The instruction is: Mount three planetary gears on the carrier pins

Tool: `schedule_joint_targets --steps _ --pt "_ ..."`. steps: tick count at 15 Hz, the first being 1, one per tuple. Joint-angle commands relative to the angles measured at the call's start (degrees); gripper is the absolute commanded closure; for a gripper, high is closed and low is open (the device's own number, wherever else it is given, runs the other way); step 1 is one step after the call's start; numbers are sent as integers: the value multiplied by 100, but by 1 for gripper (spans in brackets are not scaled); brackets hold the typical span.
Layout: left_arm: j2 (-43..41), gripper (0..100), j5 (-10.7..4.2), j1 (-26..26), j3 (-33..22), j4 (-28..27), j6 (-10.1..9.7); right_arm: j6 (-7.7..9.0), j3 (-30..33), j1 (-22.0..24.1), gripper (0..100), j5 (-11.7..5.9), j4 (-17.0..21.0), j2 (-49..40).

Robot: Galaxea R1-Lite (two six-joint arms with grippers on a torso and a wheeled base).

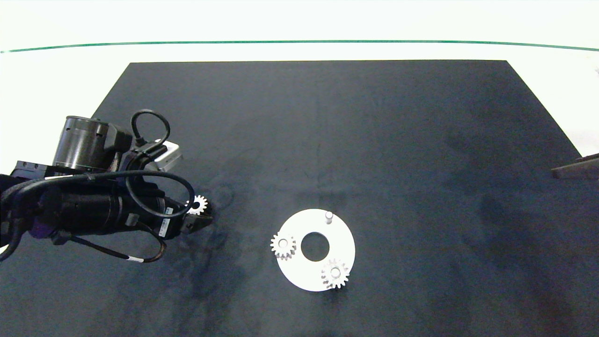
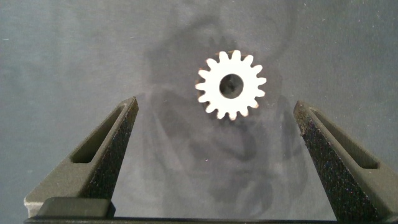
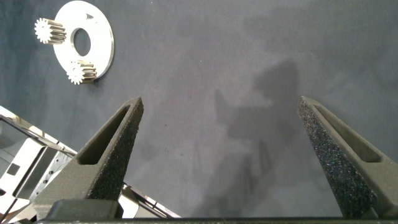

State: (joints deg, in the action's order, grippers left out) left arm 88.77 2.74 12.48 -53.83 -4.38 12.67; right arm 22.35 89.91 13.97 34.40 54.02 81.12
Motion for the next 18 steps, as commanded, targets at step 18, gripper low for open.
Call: schedule_joint_targets --steps 18 --pt "281 17 -292 123 75 517 34 15 9 53 0 23 30 9"
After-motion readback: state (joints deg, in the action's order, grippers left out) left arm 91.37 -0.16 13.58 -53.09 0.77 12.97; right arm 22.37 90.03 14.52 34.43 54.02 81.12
